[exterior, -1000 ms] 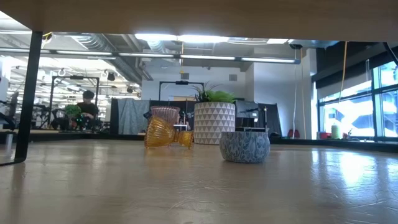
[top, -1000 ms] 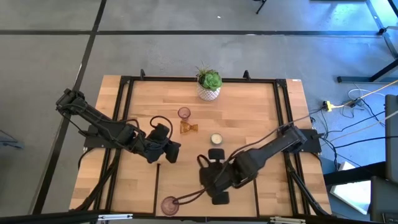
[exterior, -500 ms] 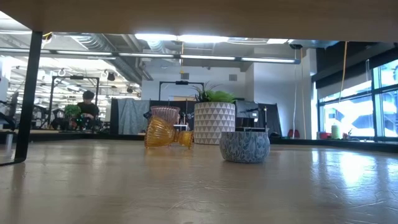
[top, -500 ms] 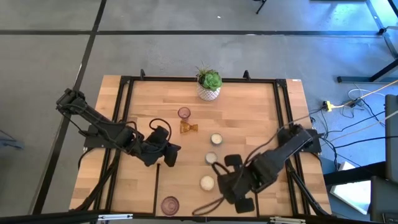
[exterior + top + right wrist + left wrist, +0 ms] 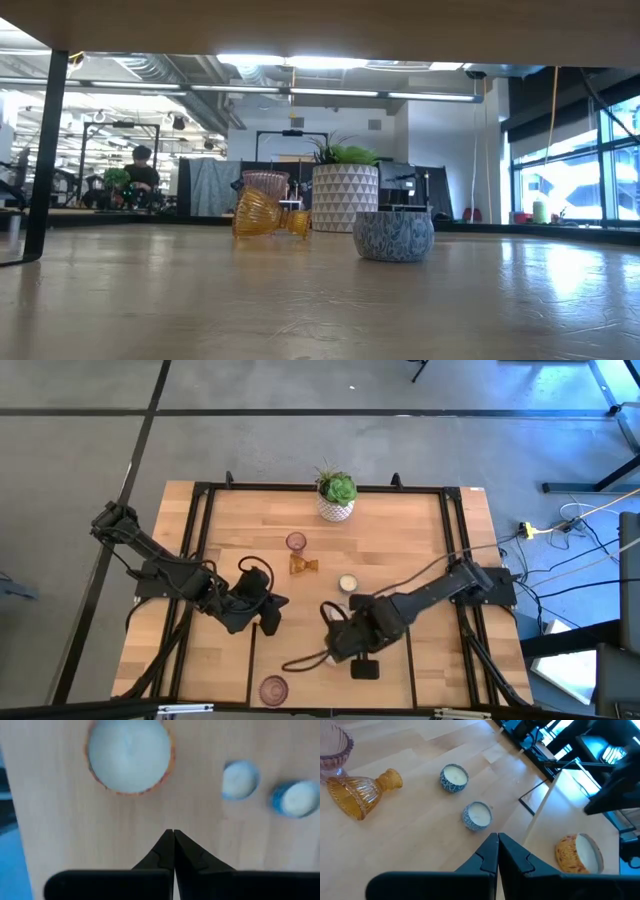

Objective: Pick & Place candle stick holders
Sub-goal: Put the orange scented candle on the shelf

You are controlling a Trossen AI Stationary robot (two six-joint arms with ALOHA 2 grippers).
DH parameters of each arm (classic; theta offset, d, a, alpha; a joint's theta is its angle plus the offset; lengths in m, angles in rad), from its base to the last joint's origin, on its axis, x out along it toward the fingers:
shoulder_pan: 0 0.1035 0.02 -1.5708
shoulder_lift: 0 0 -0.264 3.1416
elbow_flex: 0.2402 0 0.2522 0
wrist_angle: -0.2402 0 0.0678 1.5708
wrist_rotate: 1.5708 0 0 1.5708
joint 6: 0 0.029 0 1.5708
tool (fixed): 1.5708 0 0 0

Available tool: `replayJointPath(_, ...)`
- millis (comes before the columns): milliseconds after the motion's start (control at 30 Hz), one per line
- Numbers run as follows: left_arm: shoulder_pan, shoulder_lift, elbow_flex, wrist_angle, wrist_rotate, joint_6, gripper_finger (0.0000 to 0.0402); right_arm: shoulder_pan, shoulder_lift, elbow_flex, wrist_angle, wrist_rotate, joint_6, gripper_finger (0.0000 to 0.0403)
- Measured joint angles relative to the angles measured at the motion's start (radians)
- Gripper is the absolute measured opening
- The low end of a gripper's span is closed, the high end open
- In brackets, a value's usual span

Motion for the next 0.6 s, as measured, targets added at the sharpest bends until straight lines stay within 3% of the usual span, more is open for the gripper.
replayJointPath(433, -0.081, 0.000, 0.000, -0.003, -0.067, -0.022, 0.0002, 0.012, 0.002, -0.080, 0.045, -0.023, 0.060, 0.0000)
replayJointPath(600, -0.089, 0.000, 0.000, -0.007, -0.073, -0.022, 0.0002, 0.013, 0.002, -0.080, 0.159, -0.035, 0.063, 0.0000)
